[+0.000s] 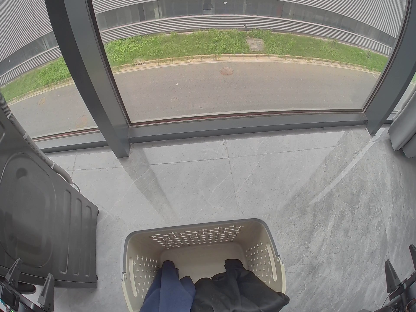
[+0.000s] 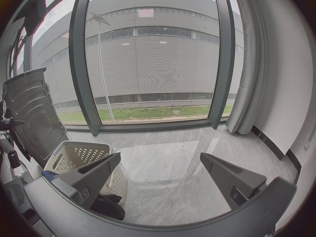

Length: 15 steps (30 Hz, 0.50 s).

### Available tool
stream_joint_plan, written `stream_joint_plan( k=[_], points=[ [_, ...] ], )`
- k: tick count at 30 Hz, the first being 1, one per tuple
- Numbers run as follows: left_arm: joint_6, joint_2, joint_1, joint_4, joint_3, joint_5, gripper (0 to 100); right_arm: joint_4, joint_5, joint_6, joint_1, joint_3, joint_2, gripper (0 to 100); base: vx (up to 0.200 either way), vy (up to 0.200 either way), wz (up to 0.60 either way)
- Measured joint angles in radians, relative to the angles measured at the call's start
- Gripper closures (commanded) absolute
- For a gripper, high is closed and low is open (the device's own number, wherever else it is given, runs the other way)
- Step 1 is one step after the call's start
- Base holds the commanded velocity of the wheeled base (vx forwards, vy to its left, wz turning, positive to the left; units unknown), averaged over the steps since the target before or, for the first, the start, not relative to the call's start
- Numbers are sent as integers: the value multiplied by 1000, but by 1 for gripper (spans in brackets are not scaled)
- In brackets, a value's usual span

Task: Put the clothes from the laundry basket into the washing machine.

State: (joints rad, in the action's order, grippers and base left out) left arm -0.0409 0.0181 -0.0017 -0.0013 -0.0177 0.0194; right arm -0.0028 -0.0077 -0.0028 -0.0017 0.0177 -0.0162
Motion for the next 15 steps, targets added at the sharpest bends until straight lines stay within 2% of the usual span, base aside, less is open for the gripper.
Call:
stream_joint_plan(
  k=[5, 15],
  points=[
    [0, 0, 0, 0, 0, 0, 0, 0, 0, 0, 0, 0, 0, 0, 200, 0, 0],
    [0, 0, 0, 0, 0, 0, 0, -1, 0, -1, 0, 0, 0, 0, 0, 0, 0]
  ],
)
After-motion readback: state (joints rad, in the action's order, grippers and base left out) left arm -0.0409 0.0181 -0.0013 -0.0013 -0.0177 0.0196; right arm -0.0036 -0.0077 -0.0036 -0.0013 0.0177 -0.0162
